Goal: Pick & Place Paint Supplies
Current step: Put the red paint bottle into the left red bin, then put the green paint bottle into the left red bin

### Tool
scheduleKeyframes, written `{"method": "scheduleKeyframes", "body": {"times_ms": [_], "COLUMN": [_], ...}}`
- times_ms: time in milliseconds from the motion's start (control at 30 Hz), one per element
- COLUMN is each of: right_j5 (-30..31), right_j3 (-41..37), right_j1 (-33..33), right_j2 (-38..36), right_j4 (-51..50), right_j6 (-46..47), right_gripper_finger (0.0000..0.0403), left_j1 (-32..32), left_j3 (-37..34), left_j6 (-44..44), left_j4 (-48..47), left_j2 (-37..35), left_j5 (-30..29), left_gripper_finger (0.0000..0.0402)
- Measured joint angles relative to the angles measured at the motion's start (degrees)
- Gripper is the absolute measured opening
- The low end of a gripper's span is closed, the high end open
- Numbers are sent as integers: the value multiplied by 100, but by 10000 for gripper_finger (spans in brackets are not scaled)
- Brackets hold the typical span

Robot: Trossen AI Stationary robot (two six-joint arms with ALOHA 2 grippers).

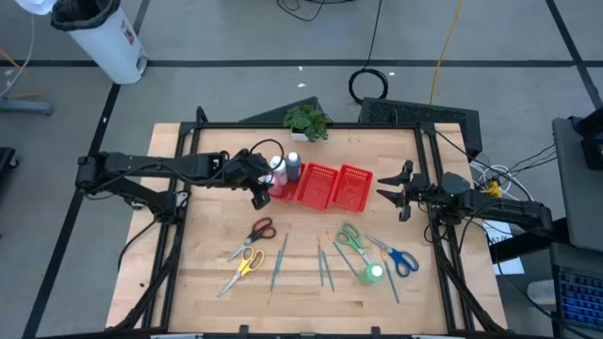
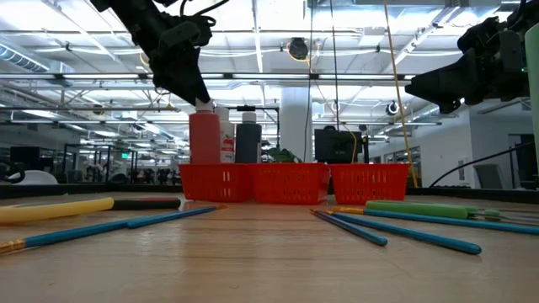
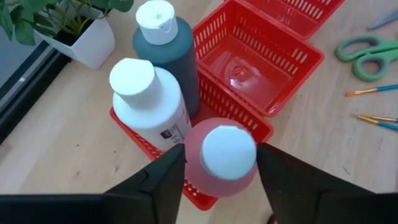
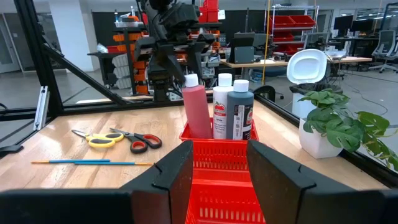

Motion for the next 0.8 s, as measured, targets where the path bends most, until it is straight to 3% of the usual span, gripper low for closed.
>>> {"method": "scheduleKeyframes", "body": {"times_ms": [300,567,800], "right_j5": [0,0,-1], "right_j3": [2,2,1], "right_j1": [0,2,0], "right_j2": [0,0,0], "right_j4": [0,2,0], "right_j6": [1,0,2], "right_gripper_finger": [142,142,142], "left_j1": [-1,-1,-65], "left_j3": [122,651,1429], "left_j6": [273,576,550], "left_j4": [-11,-110,-882], "left_j2": [-28,-28,-72], "left_j5": [-2,-4,-3], "left_gripper_finger": [260,254,261]}}
